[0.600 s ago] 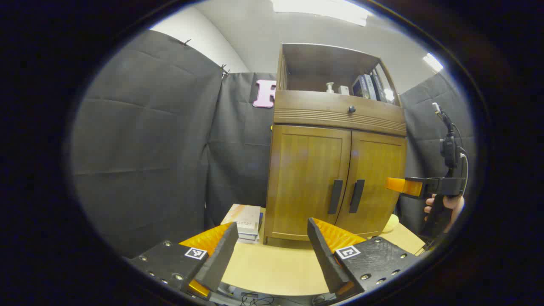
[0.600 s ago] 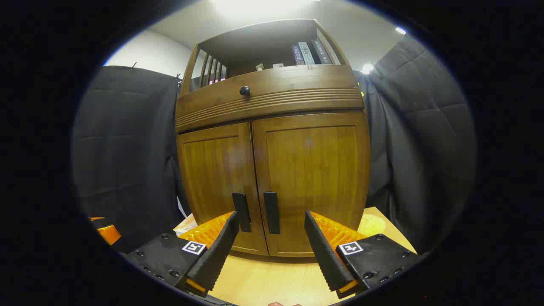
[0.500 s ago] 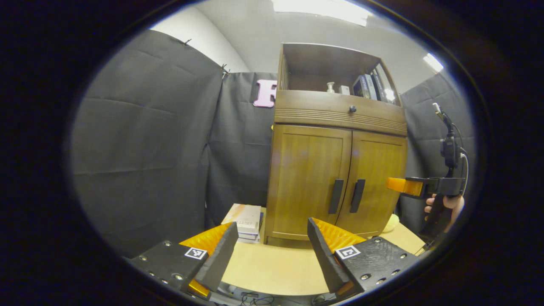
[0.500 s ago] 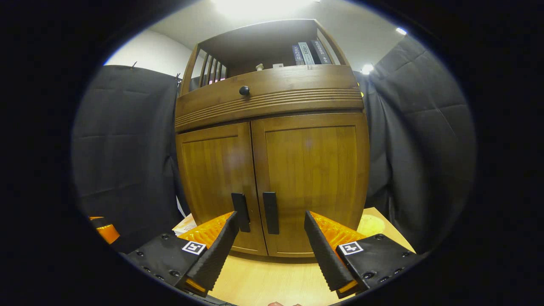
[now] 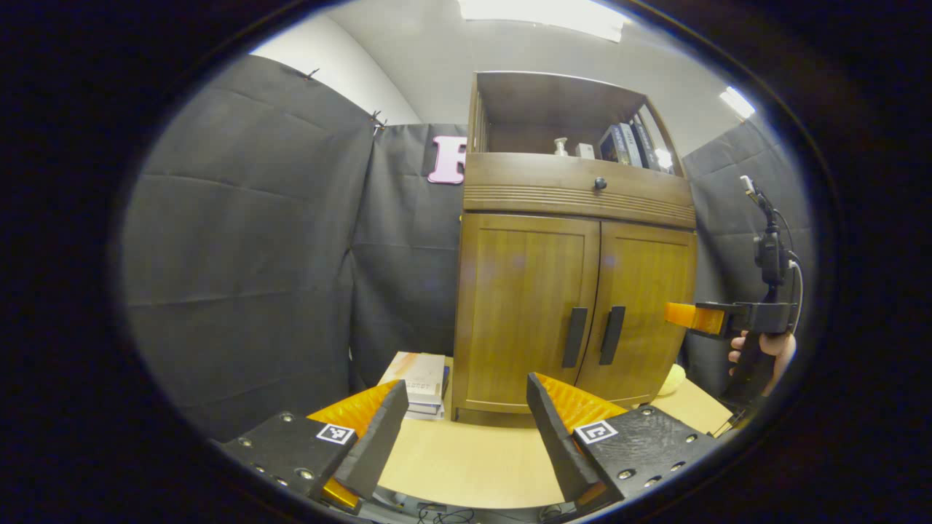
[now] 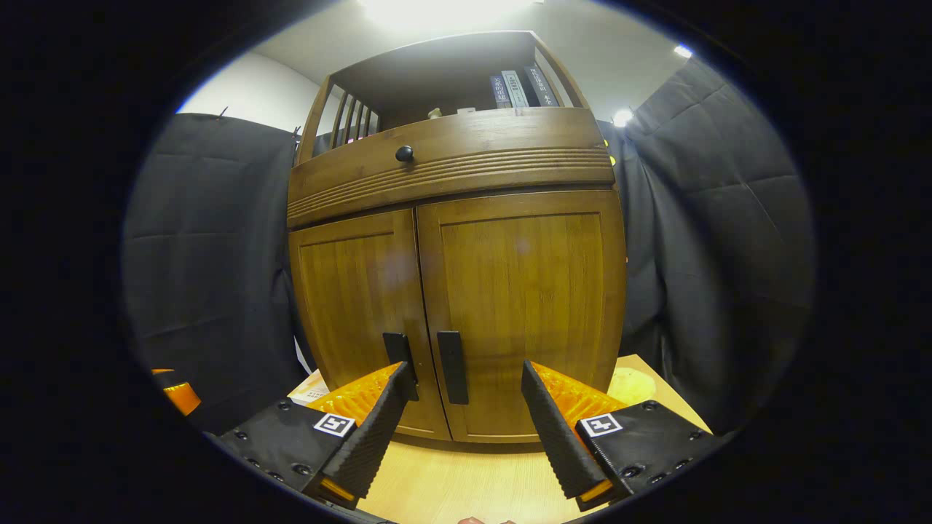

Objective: Open the right door of the double-door shoe cabinet with the right hand, and open the left door with the left hand.

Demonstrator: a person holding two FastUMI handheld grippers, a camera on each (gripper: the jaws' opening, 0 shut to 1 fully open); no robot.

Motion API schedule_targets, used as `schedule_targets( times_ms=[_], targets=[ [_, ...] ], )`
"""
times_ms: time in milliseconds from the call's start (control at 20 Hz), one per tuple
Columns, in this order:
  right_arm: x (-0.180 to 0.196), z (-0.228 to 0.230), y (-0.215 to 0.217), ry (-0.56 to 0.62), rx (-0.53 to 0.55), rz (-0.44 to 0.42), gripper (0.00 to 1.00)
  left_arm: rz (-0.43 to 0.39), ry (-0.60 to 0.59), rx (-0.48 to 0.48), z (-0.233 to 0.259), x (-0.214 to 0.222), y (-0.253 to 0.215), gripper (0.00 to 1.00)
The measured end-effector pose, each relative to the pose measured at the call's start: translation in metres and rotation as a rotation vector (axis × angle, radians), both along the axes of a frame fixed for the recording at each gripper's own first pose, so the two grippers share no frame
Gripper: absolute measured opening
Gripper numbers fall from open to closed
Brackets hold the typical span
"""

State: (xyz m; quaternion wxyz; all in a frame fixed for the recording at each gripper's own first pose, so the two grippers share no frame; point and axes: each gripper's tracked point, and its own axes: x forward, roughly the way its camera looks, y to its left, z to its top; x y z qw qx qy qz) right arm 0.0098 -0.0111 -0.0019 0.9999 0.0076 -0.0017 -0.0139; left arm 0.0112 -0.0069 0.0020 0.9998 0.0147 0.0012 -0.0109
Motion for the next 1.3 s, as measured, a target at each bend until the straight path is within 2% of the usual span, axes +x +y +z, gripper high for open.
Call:
schedule_targets(
  times_ms=[300,450,550,600,650,750,800,1300],
  targets=[
    [0.012,0.006,-0.001,-0.017,0.019,-0.005,0.96,-0.017,-0.018,0.016,0.004,0.006,-0.005,0.92],
    [0.022,0.01,-0.004,-0.015,0.041,-0.015,0.93,-0.018,-0.033,0.044,0.009,0.01,-0.005,0.94],
    [0.031,0.014,-0.008,-0.02,0.051,-0.027,0.92,-0.027,-0.033,0.035,0.006,0.013,-0.008,0.92],
    [0.037,0.016,-0.011,-0.021,0.056,-0.035,0.95,-0.032,-0.03,0.028,0.002,0.015,-0.008,0.92],
    [0.042,0.016,-0.013,-0.02,0.064,-0.041,0.92,-0.035,-0.026,0.022,0.001,0.019,-0.008,0.92],
    [0.054,0.014,-0.016,-0.011,0.082,-0.048,0.92,-0.035,-0.009,0.018,-0.006,0.028,-0.01,0.92],
    [0.059,0.013,-0.016,-0.007,0.087,-0.048,0.98,-0.036,-0.004,0.016,-0.01,0.031,-0.011,0.92],
    [0.124,-0.015,0.006,0.056,0.03,-0.006,0.98,-0.012,0.045,-0.002,-0.024,0.066,-0.014,0.93]
  ],
)
